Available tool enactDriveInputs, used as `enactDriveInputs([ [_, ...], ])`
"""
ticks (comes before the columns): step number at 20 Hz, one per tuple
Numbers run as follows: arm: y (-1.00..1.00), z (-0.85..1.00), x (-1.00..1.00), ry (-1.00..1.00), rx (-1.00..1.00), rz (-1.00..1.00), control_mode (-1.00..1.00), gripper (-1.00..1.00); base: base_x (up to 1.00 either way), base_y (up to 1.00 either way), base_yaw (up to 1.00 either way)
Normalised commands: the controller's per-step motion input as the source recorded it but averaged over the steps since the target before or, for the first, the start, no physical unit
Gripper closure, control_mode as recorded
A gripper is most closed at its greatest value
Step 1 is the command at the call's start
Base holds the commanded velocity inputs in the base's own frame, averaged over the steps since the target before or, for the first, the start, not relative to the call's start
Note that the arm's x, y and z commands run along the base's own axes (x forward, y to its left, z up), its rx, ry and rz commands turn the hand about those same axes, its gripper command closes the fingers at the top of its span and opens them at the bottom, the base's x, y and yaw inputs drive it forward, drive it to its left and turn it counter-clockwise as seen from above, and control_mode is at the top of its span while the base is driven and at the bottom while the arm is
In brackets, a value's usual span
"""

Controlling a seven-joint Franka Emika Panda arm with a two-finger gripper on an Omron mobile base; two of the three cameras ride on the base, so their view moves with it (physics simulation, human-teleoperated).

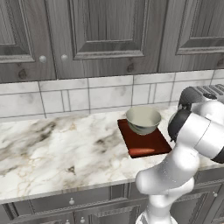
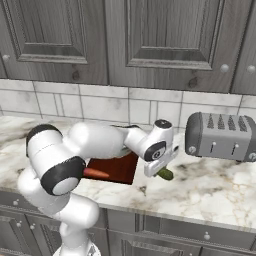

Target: Place the two vegetables and bowl onto the tray for setting up a vegetable dip station.

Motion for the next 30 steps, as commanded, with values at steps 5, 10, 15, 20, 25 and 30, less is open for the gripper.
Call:
enactDriveInputs([
  [5, 0.33, 0.15, -0.21, -0.08, 0.0, 0.19, -1.0, 1.0, 0.0, 0.0, 0.0],
  [10, 0.37, 0.17, -0.05, -0.07, 0.0, 0.11, -1.0, 1.0, 0.0, 0.0, 0.0],
  [15, 0.39, 0.14, -0.01, 0.0, 0.0, 0.11, -1.0, 1.0, 0.0, 0.0, 0.0],
  [20, 0.31, 0.09, -0.17, 0.0, 0.0, 0.11, -1.0, 1.0, 0.0, 0.0, 0.0],
  [25, 0.36, 0.05, -0.09, 0.0, 0.0, 0.11, -1.0, 1.0, 0.0, 0.0, 0.0],
  [30, 0.33, 0.01, 0.0, 0.0, 0.0, 0.08, -1.0, 1.0, 0.0, 0.0, 0.0],
])
